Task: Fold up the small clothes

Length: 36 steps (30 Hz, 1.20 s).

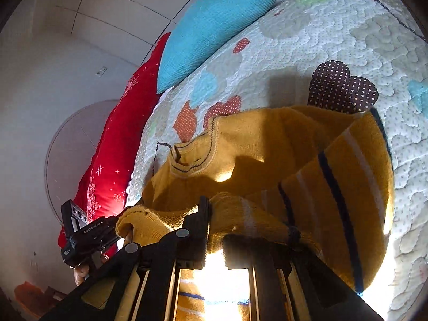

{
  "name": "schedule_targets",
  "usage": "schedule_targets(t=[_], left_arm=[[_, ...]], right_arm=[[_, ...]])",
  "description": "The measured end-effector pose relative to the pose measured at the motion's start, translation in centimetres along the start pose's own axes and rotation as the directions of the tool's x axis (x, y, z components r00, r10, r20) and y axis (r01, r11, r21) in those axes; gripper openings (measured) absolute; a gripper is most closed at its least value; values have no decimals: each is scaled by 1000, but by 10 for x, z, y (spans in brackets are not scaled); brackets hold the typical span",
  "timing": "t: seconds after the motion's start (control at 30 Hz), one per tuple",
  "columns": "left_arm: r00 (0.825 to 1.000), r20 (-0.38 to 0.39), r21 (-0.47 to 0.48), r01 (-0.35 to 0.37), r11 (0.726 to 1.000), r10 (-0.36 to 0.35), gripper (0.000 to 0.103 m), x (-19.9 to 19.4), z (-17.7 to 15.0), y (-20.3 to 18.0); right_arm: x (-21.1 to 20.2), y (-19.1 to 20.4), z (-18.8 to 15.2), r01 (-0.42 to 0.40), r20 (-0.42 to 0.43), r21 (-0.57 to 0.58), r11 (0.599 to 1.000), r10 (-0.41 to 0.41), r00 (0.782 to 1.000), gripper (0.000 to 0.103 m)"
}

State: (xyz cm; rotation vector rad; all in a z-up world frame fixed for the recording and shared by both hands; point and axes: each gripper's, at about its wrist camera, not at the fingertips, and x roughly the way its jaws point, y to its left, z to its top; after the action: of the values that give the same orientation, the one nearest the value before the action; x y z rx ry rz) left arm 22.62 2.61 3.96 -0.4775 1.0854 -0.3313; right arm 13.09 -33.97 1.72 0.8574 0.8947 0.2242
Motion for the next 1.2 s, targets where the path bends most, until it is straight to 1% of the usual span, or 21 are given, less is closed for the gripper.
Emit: schedule_targets(t=[0.07, 0.13, 0.17, 0.23, 0.27, 0.33, 0.4, 0.43, 0.47, 0.57, 0.63, 0.7, 0.77, 0.87, 0.97, 1.03, 1.07, 1.1, 1.13, 1.17, 1.2], left_arm=[[999, -3, -40, 32, 999, -32, 38, 4, 7, 4], [999, 0, -62, 52, 997, -52, 43, 6, 12, 7], [998, 2, -70, 61, 996, -61, 46, 6, 14, 9], [997, 11, -89, 80, 993, -80, 52, 5, 18, 12], [996, 20, -96, 83, 992, -82, 56, 2, 20, 14], [996, 40, -101, 83, 991, -80, 60, -4, 23, 17], [997, 49, -90, 72, 993, -68, 62, -13, 23, 17], [997, 52, -78, 61, 995, -57, 62, -18, 22, 17], [997, 56, -62, 48, 997, -44, 62, -24, 21, 16], [998, 66, 12, -10, 1000, 9, 62, -44, 9, 13], [997, 69, 63, -45, 997, 41, 65, -57, -4, 15], [995, 71, 103, -75, 992, 68, 70, -69, -20, 22], [993, 70, 133, -99, 986, 90, 74, -78, -35, 34], [994, 45, 164, -107, 981, 101, 79, -81, -59, 55], [995, -6, 165, -94, 982, 96, 81, -72, -79, 67], [994, -31, 168, -96, 981, 102, 81, -62, -88, 68], [992, -35, 179, -114, 977, 123, 75, -57, -91, 65], [985, -34, 200, -157, 967, 167, 63, -53, -92, 61], [975, -44, 222, -201, 954, 216, 24, -51, -91, 57], [973, -71, 224, -200, 954, 221, 7, -51, -88, 55], [969, -72, 214, -216, 953, 236, 7, -57, -84, 53]], right_arm=[[5, -6, 5, -7, 1, 31, 999, 7, 1000, 12], [10, -14, 11, -21, 2, 75, 997, 21, 1000, 14], [12, -17, 13, -38, 2, 101, 994, 38, 999, 18], [13, -24, 17, -84, 8, 152, 985, 83, 996, 30], [12, -25, 18, -102, 14, 171, 980, 101, 995, 33], [10, -24, 21, -124, 27, 188, 974, 121, 992, 43], [5, -21, 26, -120, 52, 186, 975, 112, 992, 61], [1, -18, 29, -108, 73, 183, 977, 96, 993, 65], [-3, -17, 32, -101, 91, 186, 977, 85, 992, 73], [-19, -13, 39, -82, 113, 197, 977, 60, 992, 74], [-33, -3, 36, -57, 109, 137, 989, 42, 993, 74], [-47, 9, 23, 11, 92, 35, 999, -14, 996, 74], [-61, 15, 1, 84, 76, -59, 995, -80, 994, 74], [-83, 10, -38, 184, 71, -138, 973, -175, 982, 74], [-95, -1, -79, 260, 78, -165, 951, -250, 965, 76], [-88, -9, -101, 282, 57, -161, 946, -276, 959, 75], [-81, -12, -108, 280, 41, -153, 948, -277, 960, 65], [-74, -15, -113, 267, 20, -149, 952, -267, 963, 35], [-69, -17, -114, 259, 2, -143, 955, -262, 965, 32], [-69, -17, -113, 269, 10, -138, 953, -270, 963, 26], [-73, -16, -111, 279, 20, -139, 950, -279, 960, 20]])
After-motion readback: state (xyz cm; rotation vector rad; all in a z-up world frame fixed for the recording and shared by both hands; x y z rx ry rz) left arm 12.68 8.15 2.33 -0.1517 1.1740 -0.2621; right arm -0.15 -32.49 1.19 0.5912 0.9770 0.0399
